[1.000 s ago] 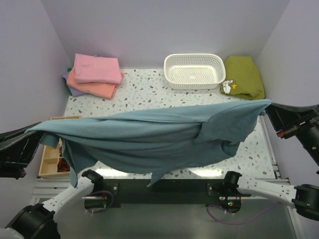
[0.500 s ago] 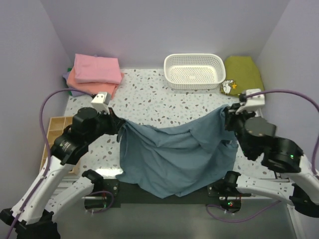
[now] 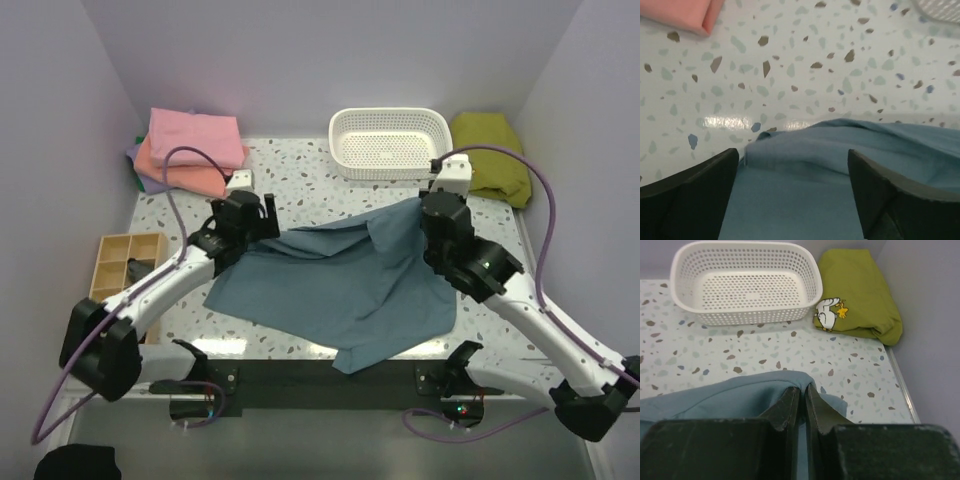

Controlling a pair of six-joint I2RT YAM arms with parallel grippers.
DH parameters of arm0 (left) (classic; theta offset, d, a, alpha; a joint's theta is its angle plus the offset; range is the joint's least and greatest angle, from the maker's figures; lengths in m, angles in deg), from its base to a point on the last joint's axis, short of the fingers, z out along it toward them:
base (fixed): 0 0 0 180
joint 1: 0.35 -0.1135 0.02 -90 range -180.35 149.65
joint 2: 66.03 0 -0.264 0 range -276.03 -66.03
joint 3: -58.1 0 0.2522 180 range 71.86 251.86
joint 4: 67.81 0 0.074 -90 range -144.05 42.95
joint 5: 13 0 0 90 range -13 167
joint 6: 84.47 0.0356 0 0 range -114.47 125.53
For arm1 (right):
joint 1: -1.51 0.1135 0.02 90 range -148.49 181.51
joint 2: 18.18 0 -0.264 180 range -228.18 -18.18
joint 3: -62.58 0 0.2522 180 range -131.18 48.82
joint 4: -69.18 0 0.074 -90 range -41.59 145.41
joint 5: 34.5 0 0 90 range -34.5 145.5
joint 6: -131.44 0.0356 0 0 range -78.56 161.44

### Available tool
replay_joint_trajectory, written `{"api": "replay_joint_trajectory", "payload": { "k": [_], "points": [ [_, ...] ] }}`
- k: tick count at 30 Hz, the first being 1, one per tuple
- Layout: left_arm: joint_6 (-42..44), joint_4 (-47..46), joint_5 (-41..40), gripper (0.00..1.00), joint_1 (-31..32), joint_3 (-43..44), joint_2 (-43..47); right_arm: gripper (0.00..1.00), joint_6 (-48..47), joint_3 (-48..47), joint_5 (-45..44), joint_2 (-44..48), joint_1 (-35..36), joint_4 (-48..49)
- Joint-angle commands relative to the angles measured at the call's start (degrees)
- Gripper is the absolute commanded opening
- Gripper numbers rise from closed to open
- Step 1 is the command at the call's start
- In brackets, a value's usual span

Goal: Fold and stack the t-shirts
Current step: Flatten out the tshirt

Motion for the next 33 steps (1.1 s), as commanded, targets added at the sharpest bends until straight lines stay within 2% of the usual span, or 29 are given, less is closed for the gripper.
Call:
{"api": "replay_joint_trajectory", "payload": {
  "k": [1,4,11,15,19,20,21,24,26,31,33],
  "points": [
    [-1.36,-8.91,-4.36,1.00,-1.00,-2.67,-9.80,0.06,1.76,2.13,6.07,-5.48,-5.22,5.69],
    [-0.57,-11.38,-2.62,1.00,-2.75,-1.97,-13.50,0.05,1.95,2.92,7.83,-7.77,-5.57,6.57],
    [2.76,-10.50,4.50,1.00,-10.39,11.29,-26.59,0.05,2.91,3.80,11.87,-7.51,-5.58,5.60],
    [5.40,-16.19,14.67,1.00,-13.13,15.78,-33.88,0.05,2.65,3.36,12.49,-7.86,-5.66,4.55],
    [7.25,-8.14,20.75,1.00,-13.48,25.17,-40.14,0.06,2.56,2.93,12.66,-8.12,-5.84,4.11],
    [8.38,-6.04,21.81,1.00,-13.40,25.72,-40.93,0.06,2.56,2.57,13.01,-8.30,-5.84,3.93],
    [8.74,-5.93,26.78,0.99,-13.39,25.55,-41.28,0.06,2.39,2.40,13.10,-8.30,-5.93,3.84],
    [10.59,-6.98,33.83,0.97,-13.39,22.22,-39.45,0.06,2.04,2.04,13.10,-8.30,-6.28,4.02],
    [12.95,-8.21,36.92,0.98,-13.39,18.70,-37.78,0.06,1.86,1.78,13.28,-8.56,-6.63,3.84],
    [17.70,-6.72,43.34,0.98,-13.39,18.95,-39.70,0.07,1.51,2.48,15.12,-8.65,-7.59,4.19],
    [19.02,-6.19,47.46,0.93,-13.39,19.65,-41.46,0.07,1.42,2.57,15.74,-8.83,-7.86,4.37]
  ]
}}
